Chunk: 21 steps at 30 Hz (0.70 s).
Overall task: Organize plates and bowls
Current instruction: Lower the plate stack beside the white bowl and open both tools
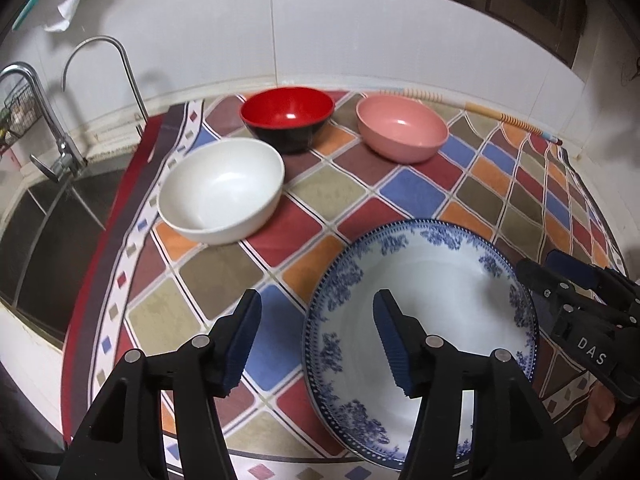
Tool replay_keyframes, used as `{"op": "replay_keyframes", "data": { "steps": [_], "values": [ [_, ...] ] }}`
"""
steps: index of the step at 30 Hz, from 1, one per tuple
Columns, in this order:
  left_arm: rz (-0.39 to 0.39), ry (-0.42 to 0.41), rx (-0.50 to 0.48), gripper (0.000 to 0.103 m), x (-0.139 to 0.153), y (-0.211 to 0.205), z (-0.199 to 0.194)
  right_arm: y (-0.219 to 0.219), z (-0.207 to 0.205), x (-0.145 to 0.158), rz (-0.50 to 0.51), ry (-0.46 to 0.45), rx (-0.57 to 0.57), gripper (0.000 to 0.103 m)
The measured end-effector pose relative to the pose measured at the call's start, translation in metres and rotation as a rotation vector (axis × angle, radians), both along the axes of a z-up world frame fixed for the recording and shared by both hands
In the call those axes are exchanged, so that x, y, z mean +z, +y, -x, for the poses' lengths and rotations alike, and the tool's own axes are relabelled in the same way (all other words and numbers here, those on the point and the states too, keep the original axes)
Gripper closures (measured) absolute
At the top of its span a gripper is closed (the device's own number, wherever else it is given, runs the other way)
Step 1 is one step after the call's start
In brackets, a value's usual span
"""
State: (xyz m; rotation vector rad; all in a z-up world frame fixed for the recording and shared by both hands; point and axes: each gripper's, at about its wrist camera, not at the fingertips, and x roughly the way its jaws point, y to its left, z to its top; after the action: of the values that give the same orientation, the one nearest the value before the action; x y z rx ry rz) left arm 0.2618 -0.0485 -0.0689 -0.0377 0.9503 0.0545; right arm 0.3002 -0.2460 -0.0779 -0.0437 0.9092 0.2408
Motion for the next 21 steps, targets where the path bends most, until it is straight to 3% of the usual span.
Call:
{"op": "replay_keyframes", "data": {
  "steps": [21],
  "values": [
    [-0.021,-0.067,0.041,0.046,0.026,0.094,-0.002,0.084,-0.004,0.036,-0.038,-0.098,0.049,0.052]
  ]
}}
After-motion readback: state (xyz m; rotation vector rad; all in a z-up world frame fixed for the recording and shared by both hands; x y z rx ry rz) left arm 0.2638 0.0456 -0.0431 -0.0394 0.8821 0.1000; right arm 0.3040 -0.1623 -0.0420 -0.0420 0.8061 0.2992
